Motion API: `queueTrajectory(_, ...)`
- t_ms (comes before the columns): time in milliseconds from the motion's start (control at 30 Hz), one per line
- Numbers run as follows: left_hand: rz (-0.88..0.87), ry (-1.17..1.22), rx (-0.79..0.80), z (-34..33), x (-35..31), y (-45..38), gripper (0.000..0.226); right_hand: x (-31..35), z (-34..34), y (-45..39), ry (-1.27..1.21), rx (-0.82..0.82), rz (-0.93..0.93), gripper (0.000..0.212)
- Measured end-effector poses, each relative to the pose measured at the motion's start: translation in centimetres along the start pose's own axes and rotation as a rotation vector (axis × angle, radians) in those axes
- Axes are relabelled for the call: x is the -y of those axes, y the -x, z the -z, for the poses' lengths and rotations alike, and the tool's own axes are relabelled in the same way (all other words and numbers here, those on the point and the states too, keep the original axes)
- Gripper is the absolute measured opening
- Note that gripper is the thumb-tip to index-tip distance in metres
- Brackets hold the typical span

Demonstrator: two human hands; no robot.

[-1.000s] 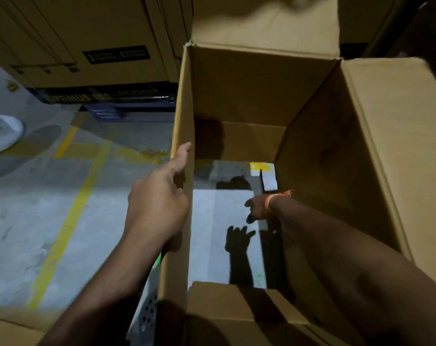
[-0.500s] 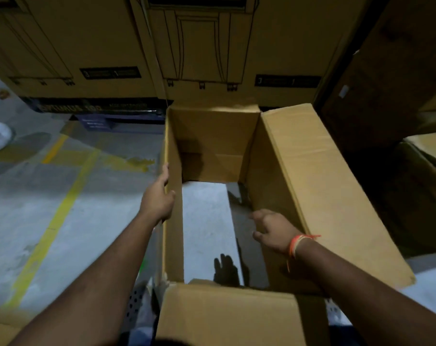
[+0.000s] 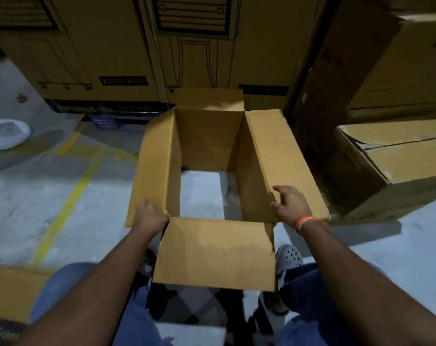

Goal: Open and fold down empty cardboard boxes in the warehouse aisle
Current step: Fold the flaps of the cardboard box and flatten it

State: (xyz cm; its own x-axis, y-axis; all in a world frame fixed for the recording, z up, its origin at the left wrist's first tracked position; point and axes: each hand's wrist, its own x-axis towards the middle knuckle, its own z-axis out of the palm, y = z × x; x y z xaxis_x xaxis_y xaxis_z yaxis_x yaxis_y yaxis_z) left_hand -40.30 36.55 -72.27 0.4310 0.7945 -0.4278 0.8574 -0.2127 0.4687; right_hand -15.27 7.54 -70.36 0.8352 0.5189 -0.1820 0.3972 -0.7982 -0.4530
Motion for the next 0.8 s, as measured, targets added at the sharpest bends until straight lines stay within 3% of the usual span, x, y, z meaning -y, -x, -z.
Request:
queueTrajectory(100, 0.187, 0.183, 0.095, 0.2, 1.4, 2.0, 0.083, -2.2, 0.7, 1.5, 0.012, -0.022, -0.117, 0.061)
queueTrajectory(233, 0.259, 0.392, 0.298, 0.0, 0.9, 4.4, 0.04, -4.1, 2.0, 2.4, -0.068, 0.004, -0.208, 0.065)
queueTrajectory(300, 0.22, 0.416, 0.3, 0.2, 0.6, 4.7, 0.043, -4.6, 2.7, 2.4, -0.118, -0.009, -0.246, 0.069)
queueTrajectory(433, 0.185, 0.615, 0.263, 1.3, 0.9, 5.2, 0.07, -5.1, 3.8, 2.0, -0.196, -0.029, -0.319, 0.077)
queueTrajectory(567, 0.252, 0.94, 0.231, 2.4, 1.2, 6.7, 0.027, -6.1, 4.3, 1.3, -0.391, -0.06, -0.389, 0.082)
queueTrajectory(667, 0.212, 1.159, 0.19, 2.3, 1.0, 7.3, 0.036, -6.0, 4.6, 0.8, -0.511, -0.138, -0.406, 0.085)
queueTrajectory(800, 0.107, 1.22, 0.083, 1.3, -0.4, 7.9, 0.049, -5.4, 5.0, 0.9, -0.661, -0.225, -0.428, 0.08)
